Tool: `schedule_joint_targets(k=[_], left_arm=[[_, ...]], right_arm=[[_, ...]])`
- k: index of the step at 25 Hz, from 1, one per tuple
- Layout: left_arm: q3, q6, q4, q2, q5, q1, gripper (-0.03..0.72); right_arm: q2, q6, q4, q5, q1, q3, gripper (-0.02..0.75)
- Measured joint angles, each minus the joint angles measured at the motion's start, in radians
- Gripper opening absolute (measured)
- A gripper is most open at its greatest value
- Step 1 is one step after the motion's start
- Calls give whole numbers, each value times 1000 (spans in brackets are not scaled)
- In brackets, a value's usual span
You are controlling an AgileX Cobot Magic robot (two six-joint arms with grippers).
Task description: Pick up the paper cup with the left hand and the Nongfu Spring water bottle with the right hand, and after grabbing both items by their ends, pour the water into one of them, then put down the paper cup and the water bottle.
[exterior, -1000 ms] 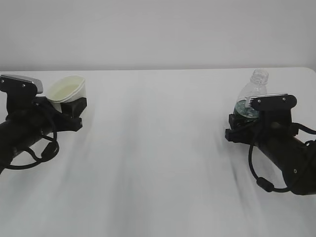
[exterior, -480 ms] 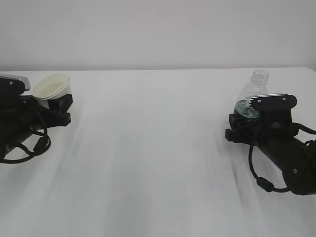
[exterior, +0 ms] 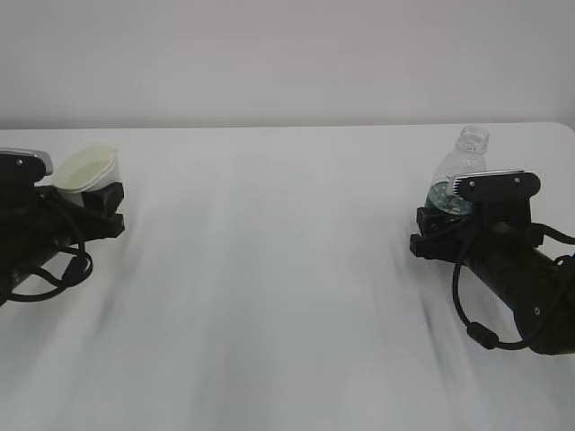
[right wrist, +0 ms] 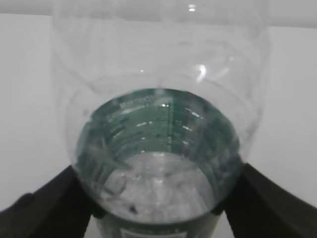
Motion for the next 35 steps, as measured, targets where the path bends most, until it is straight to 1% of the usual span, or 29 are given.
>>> schedule_joint_targets(k=[9, 14, 28, 35], left_arm=[[-1, 16, -25, 92, 0, 0, 421], [-31, 20, -45, 128, -9, 0, 421], [-55, 20, -50, 140, -10, 0, 421], [-58, 20, -50, 163, -43, 0, 421]], right_arm=[[0, 0, 0, 0, 0, 0, 580], [0, 0, 2, 0, 0, 0, 580], [0, 0, 2, 0, 0, 0, 580], [0, 0, 2, 0, 0, 0, 580]])
